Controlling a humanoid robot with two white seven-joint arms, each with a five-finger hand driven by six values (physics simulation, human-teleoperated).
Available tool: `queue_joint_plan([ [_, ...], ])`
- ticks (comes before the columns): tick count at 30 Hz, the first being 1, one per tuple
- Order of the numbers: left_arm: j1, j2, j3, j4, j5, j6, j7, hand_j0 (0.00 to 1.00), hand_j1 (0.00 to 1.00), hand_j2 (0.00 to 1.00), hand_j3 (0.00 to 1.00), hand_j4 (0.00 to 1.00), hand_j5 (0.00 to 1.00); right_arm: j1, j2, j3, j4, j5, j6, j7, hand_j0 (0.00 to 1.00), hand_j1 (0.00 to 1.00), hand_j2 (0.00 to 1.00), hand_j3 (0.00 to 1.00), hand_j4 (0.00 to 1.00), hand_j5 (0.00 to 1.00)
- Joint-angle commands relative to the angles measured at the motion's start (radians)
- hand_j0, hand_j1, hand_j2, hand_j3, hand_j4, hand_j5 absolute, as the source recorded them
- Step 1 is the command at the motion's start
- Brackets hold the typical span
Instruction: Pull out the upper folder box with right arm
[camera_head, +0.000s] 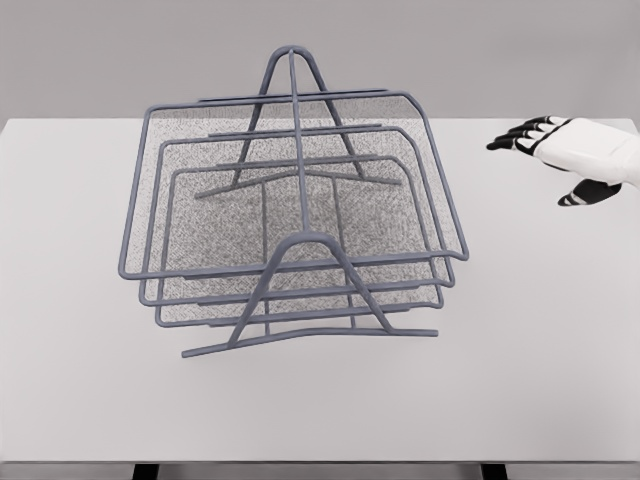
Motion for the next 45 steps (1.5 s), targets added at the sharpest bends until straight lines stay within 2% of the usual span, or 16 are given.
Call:
queue_joint_plan([
  [1,0.000,0.000,0.000,0.001,0.000,0.000,0.000,1.00,1.00,1.00,1.00,1.00,1.00,-0.005,-0.004,0.001,-0.003,-0.003,-0.001,0.000,1.00,1.00,1.00,1.00,1.00,1.00],
  [3,0.000,0.000,-0.001,0.001,0.000,0.000,0.000,1.00,1.00,1.00,1.00,1.00,1.00,-0.041,0.021,0.003,0.038,0.036,-0.001,0.000,1.00,1.00,1.00,1.00,1.00,1.00],
  [5,0.000,0.000,0.000,0.001,0.000,0.000,0.000,1.00,1.00,1.00,1.00,1.00,1.00,-0.075,0.042,0.012,0.061,0.062,-0.096,0.000,1.00,1.00,1.00,1.00,1.00,1.00],
  [6,0.000,0.000,0.000,0.001,0.000,0.000,0.000,1.00,1.00,1.00,1.00,1.00,1.00,-0.089,0.128,0.013,0.061,0.170,-0.120,0.000,1.00,1.00,1.00,1.00,1.00,1.00],
  [7,0.000,0.000,0.000,0.001,0.000,0.000,0.000,1.00,1.00,1.00,1.00,1.00,1.00,-0.109,0.176,0.010,0.063,0.216,-0.120,0.000,1.00,1.00,1.00,1.00,1.00,1.00],
  [10,0.000,0.000,0.000,0.001,0.000,0.000,0.000,1.00,1.00,1.00,1.00,1.00,1.00,-0.149,0.188,-0.002,0.052,0.185,-0.120,0.000,1.00,1.00,1.00,1.00,1.00,1.00],
  [13,0.000,0.000,-0.001,0.001,0.000,0.000,0.000,1.00,1.00,1.00,1.00,1.00,1.00,-0.152,0.193,-0.002,0.042,0.125,-0.120,0.000,1.00,1.00,1.00,1.00,1.00,1.00],
  [15,0.000,0.000,0.000,0.001,0.000,0.000,0.000,1.00,1.00,1.00,1.00,1.00,1.00,-0.144,0.249,0.053,0.043,0.122,-0.120,0.000,1.00,1.00,1.00,1.00,1.00,1.00],
  [17,0.000,0.000,0.000,0.001,0.000,0.000,0.000,1.00,1.00,1.00,1.00,1.00,1.00,-0.137,0.252,0.073,0.043,0.122,-0.120,0.000,1.00,1.00,1.00,1.00,1.00,1.00],
  [22,0.000,0.000,-0.001,0.001,0.000,0.000,0.000,1.00,1.00,1.00,1.00,1.00,1.00,-0.104,0.206,0.084,0.014,0.122,-0.120,0.000,1.00,1.00,1.00,1.00,1.00,1.00],
  [26,0.000,0.000,0.000,0.001,0.000,0.000,0.000,1.00,1.00,1.00,1.00,1.00,1.00,-0.078,0.203,0.085,0.003,0.122,-0.120,0.000,1.00,1.00,1.00,1.00,1.00,1.00],
  [34,0.000,0.000,0.000,0.001,0.000,0.000,0.000,1.00,1.00,1.00,1.00,1.00,1.00,-0.071,0.122,0.036,0.012,0.119,-0.120,0.000,1.00,1.00,1.00,1.00,1.00,1.00],
  [37,0.000,0.000,-0.001,0.001,0.000,0.000,0.000,1.00,1.00,1.00,1.00,1.00,1.00,-0.023,0.098,-0.017,0.011,0.119,-0.120,0.000,1.00,1.00,1.00,1.00,1.00,1.00],
  [41,0.000,0.000,0.000,0.001,0.000,0.000,0.000,1.00,1.00,1.00,1.00,1.00,1.00,-0.018,0.044,-0.025,0.014,0.107,-0.120,0.000,1.00,1.00,1.00,1.00,1.00,1.00],
  [43,0.000,0.000,-0.001,0.001,0.000,0.000,0.000,1.00,1.00,1.00,1.00,1.00,1.00,-0.008,0.004,-0.030,0.028,0.076,-0.120,0.000,1.00,1.00,1.00,1.00,1.00,1.00],
  [45,0.000,0.000,0.000,0.001,0.000,0.000,0.000,1.00,1.00,1.00,1.00,1.00,1.00,0.025,0.002,-0.074,0.051,0.076,-0.120,0.000,1.00,1.00,1.00,1.00,1.00,1.00],
])
